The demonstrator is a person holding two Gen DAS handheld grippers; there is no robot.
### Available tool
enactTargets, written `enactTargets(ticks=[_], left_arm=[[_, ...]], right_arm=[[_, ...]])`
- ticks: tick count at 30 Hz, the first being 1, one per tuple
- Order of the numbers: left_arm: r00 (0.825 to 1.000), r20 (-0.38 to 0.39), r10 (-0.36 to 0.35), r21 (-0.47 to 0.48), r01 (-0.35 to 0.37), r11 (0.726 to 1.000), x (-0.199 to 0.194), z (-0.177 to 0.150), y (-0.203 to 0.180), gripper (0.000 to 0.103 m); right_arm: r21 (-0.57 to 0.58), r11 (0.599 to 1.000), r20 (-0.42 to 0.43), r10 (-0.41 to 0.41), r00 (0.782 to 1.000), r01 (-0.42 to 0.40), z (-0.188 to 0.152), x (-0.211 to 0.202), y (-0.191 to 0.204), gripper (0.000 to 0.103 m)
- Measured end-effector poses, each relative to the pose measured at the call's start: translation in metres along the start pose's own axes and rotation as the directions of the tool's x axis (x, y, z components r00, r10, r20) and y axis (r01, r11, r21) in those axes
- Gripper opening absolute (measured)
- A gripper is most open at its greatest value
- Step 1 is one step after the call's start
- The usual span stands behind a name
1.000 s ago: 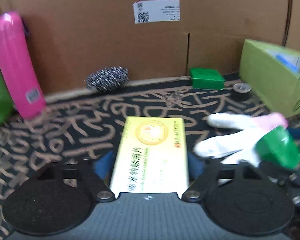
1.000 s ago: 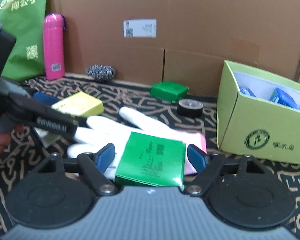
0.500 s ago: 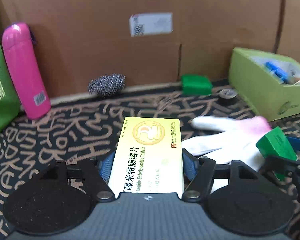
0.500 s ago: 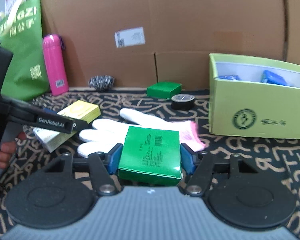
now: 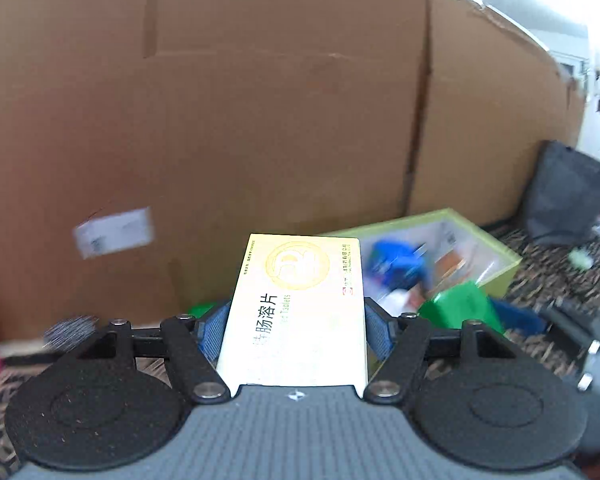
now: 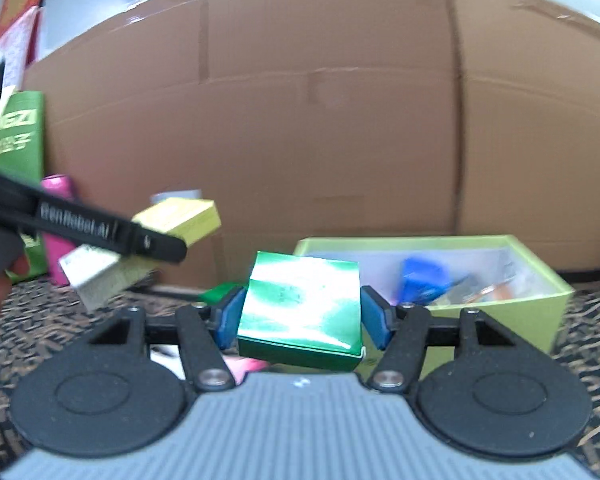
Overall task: Organize objects
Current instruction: 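Carry the yellow-white box and green box into the green box and release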
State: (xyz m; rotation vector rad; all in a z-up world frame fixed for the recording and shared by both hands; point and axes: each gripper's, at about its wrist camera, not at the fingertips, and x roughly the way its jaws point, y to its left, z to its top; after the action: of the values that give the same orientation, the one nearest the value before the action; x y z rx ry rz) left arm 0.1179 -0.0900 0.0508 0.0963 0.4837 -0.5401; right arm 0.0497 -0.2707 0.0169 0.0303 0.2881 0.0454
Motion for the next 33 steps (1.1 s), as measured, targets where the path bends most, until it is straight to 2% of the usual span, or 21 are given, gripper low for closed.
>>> enactTargets(ticks=[3, 7, 11, 14, 19, 25, 27, 28, 29, 30, 33], left_arm=[[0.999, -0.005, -0.033, -0.002, 0.033, 0.999, 0.026, 0.022, -0.019, 0.071], [0.998, -0.042, -0.053, -0.024, 0.052, 0.998, 0.068, 0.032, -0.042, 0.071], [0.992, -0.101, -0.069, -0.103, 0.059, 0.993, 0.109, 0.03, -0.054, 0.071], [0.991, -0.114, -0.067, -0.127, 0.053, 0.99, 0.131, 0.026, -0.061, 0.071], [0.992, -0.115, -0.055, -0.107, 0.043, 0.993, 0.156, 0.022, -0.074, 0.071], [0.994, -0.09, -0.06, -0.096, 0.051, 0.994, 0.168, 0.017, -0.079, 0.071], [0.997, -0.041, -0.071, -0.109, 0.066, 0.992, 0.163, 0.014, -0.077, 0.079], [0.998, -0.025, -0.064, -0.111, 0.061, 0.992, 0.158, 0.012, -0.077, 0.091], [0.999, -0.011, -0.047, -0.111, 0.046, 0.993, 0.151, 0.011, -0.076, 0.095], [0.999, 0.013, -0.037, -0.106, 0.039, 0.994, 0.143, 0.008, -0.075, 0.095], [0.998, 0.054, -0.041, -0.08, 0.046, 0.996, 0.122, 0.001, -0.076, 0.095]], right_arm=[[-0.001, 0.999, 0.012, -0.048, 0.999, 0.048, 0.001, 0.006, -0.016, 0.061], [-0.01, 0.991, 0.024, -0.133, 0.991, 0.133, 0.003, 0.019, -0.043, 0.061], [-0.015, 0.968, 0.032, -0.251, 0.968, 0.251, 0.009, 0.039, -0.081, 0.061], [-0.027, 0.951, 0.025, -0.307, 0.951, 0.307, 0.014, 0.057, -0.107, 0.061], [-0.038, 0.949, 0.009, -0.313, 0.95, 0.313, 0.018, 0.086, -0.13, 0.061], [-0.071, 0.962, -0.011, -0.266, 0.964, 0.265, 0.016, 0.11, -0.135, 0.062], [-0.082, 0.97, -0.035, -0.23, 0.972, 0.227, 0.015, 0.117, -0.137, 0.063], [-0.076, 0.971, -0.041, -0.229, 0.973, 0.225, 0.013, 0.117, -0.137, 0.072], [-0.069, 0.969, -0.033, -0.239, 0.971, 0.236, 0.01, 0.114, -0.136, 0.079], [-0.066, 0.967, -0.017, -0.249, 0.968, 0.247, 0.007, 0.108, -0.136, 0.09], [-0.072, 0.96, 0.007, -0.27, 0.963, 0.27, 0.004, 0.087, -0.133, 0.097]])
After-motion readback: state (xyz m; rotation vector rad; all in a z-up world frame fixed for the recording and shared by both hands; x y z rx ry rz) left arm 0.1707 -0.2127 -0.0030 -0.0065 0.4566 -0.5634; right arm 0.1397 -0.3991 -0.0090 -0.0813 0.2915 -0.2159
